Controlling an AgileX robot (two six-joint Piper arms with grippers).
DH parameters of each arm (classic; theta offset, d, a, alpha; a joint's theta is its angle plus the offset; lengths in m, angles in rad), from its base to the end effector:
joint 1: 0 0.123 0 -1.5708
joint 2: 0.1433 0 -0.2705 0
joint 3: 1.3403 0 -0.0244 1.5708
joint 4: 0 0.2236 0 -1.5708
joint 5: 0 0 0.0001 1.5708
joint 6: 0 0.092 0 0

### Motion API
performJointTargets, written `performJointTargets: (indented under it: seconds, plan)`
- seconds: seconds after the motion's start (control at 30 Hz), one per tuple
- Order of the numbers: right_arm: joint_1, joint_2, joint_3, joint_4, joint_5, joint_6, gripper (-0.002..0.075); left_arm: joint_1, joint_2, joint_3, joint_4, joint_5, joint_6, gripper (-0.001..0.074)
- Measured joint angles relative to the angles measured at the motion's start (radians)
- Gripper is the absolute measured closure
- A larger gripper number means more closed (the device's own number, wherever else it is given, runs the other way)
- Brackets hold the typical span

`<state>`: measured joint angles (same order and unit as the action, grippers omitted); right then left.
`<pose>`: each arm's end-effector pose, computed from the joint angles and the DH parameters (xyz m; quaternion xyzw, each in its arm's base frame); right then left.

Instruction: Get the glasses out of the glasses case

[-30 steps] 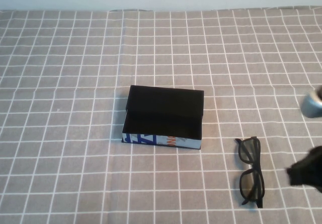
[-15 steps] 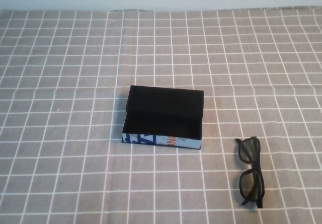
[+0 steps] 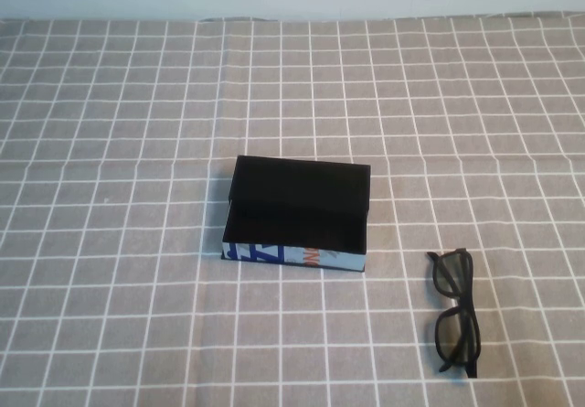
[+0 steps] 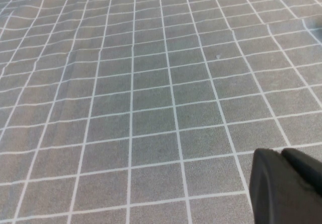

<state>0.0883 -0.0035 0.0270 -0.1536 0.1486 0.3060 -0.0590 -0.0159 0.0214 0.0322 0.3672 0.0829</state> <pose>0.0454 0.0019 0.1915 0.0319 0.7352 0.0736 0.6731 0.0408 -0.0013 0.1739 0.0653 0.7978 0.0208 0.5990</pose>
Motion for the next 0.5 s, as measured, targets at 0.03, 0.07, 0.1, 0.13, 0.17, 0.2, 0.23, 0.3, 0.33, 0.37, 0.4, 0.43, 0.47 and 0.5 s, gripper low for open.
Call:
performJointTargets:
  seconds: [0.03,0.07,0.1,0.13,0.17,0.2,0.23,0.3,0.33,0.37,0.4,0.43,0.47,0.5]
  plan:
    - [0.0,-0.003,0.0,0.0,0.005,0.0,0.0742,0.0,0.0,0.0,0.0,0.0,0.0,0.0739]
    - [0.0,-0.004,0.0,0.0,0.006,0.0,0.0742,0.0,0.0,0.0,0.0,0.0,0.0,0.0739]
    - [0.0,-0.004,0.0,0.0,0.008,0.0,0.0742,0.0,0.0,0.0,0.0,0.0,0.0,0.074]
    - [0.0,-0.004,0.0,0.0,0.008,0.0,0.0742,0.0,0.0,0.0,0.0,0.0,0.0,0.0739]
    - [0.0,-0.004,0.0,0.0,0.008,0.0,0.0742,0.0,0.0,0.0,0.0,0.0,0.0,0.0739]
    - [0.0,-0.004,0.0,0.0,0.008,0.0,0.0742,0.0,0.0,0.0,0.0,0.0,0.0,0.0739]
    - [0.0,-0.004,0.0,0.002,0.008,0.0,0.0742,0.0,0.0,0.0,0.0,0.0,0.0,0.0739]
    - [0.0,-0.004,0.0,0.004,0.008,-0.003,0.0742,0.0,0.0,0.0,0.0,0.0,0.0,0.0739]
    - [0.0,-0.004,0.0,0.023,0.008,-0.021,0.0742,0.0,0.0,0.0,0.0,0.0,0.0,0.0739]
    - [0.0,-0.004,0.0,0.064,0.018,-0.081,0.0742,0.0,0.0,0.0,0.0,0.0,0.0,0.0739]
    - [0.0,-0.004,0.0,0.12,0.036,-0.142,0.0742,0.0,0.0,0.0,0.0,0.0,0.0,0.0739]
    - [-0.001,-0.004,0.0,0.177,0.056,-0.229,0.0742,0.0,0.0,0.0,0.0,0.0,0.0,0.0739]
    - [-0.001,-0.004,0.0,0.227,0.077,-0.306,0.0742,0.0,0.0,0.0,0.0,0.0,0.0,0.0739]
    - [-0.001,-0.004,0.0,0.256,0.094,-0.351,0.0742,0.0,0.0,0.0,0.0,0.0,0.0,0.0739]
